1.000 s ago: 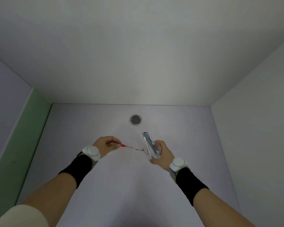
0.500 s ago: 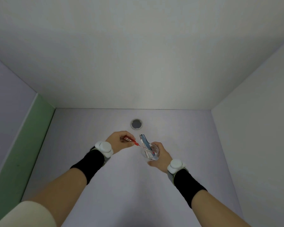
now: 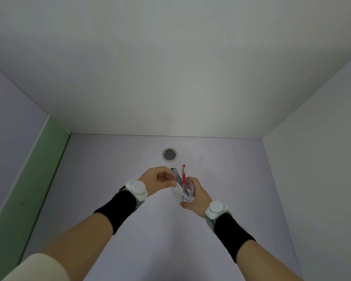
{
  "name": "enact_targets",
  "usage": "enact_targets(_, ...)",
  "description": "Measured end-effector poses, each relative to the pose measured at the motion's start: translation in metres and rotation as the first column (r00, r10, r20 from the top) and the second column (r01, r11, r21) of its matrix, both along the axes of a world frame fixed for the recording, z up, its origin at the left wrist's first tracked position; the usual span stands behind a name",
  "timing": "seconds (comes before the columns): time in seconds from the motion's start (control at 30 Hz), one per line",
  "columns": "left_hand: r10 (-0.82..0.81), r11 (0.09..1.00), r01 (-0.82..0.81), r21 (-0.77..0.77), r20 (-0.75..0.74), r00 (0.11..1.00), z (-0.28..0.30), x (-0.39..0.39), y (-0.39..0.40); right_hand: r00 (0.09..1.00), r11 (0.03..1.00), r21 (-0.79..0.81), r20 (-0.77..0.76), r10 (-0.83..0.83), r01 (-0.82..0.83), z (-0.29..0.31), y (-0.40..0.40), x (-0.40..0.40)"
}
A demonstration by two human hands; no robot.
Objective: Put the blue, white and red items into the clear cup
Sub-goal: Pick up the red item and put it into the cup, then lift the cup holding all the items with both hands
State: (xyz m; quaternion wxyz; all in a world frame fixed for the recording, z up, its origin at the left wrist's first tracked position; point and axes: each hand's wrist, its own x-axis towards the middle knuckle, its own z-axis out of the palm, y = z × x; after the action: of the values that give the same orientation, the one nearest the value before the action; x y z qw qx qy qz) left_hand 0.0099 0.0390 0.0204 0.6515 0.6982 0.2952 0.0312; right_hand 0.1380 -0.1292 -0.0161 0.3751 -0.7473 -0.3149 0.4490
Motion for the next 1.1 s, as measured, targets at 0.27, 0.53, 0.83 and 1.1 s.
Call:
enact_targets(0.27,0.1,0.993,-0.098,0.058,-0.035,0.994,-0.004,-0.009,0.005,0.993,0.998,0.045,-0.108,-0.046,0.051,0.002,0.007,0.001)
enact_targets(0.53,0.007,0.999,-0.012,-0.052,-0.09,0.996,-0.009,-0.011,-0.008,0.995,0.993,0.089,-0.076,-0.071,0.077,0.006,0.018,-0.005)
enact_targets(0.83,0.058,0.998,-0.058,0.001,-0.106,0.993,-0.012,-0.014,-0.005,0.988,0.989,0.109,-0.13,-0.088,0.103,0.006,0.034,-0.013)
enact_targets(1.1,0.135,0.972,-0.148,-0.181,-0.082,0.987,-0.023,-0.029,0.018,0.979,0.995,0.101,-0.205,0.002,0.019,0.001,0.047,-0.012)
